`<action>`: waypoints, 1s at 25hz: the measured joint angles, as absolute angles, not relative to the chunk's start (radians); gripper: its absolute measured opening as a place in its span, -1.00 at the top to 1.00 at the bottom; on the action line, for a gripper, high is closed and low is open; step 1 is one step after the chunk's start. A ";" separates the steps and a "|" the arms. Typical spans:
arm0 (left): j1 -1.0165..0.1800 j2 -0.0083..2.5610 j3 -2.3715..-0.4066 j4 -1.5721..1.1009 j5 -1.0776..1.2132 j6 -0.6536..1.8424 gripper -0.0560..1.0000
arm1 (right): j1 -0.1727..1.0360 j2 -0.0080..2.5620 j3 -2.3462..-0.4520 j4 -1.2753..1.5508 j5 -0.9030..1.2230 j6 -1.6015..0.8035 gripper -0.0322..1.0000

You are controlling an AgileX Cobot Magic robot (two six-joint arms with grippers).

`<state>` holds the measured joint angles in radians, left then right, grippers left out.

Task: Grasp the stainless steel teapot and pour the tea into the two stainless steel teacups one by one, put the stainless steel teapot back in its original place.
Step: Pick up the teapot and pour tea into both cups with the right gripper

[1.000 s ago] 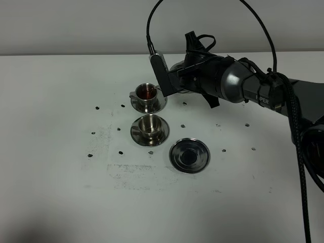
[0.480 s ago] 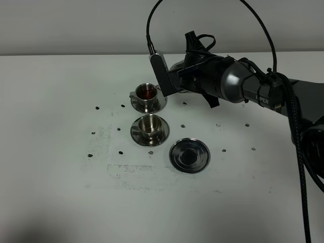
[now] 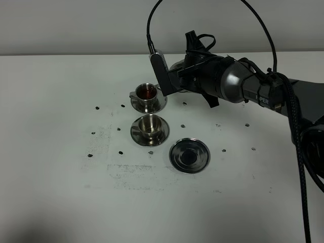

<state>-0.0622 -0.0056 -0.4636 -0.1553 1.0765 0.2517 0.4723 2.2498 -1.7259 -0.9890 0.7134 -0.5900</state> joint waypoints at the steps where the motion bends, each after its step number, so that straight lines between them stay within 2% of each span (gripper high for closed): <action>1: -0.062 -0.006 -0.464 -0.155 1.076 0.252 -0.09 | 0.472 2.250 -1.726 -0.989 0.713 -0.590 0.53; 25: -0.062 -0.006 -0.464 -0.155 1.076 0.252 -0.09 | 0.472 2.250 -1.726 -0.992 0.712 -0.584 0.53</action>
<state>-0.0622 -0.0056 -0.4636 -0.1553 1.0765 0.2517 0.4723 2.2498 -1.7259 -0.9922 0.7122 -0.5839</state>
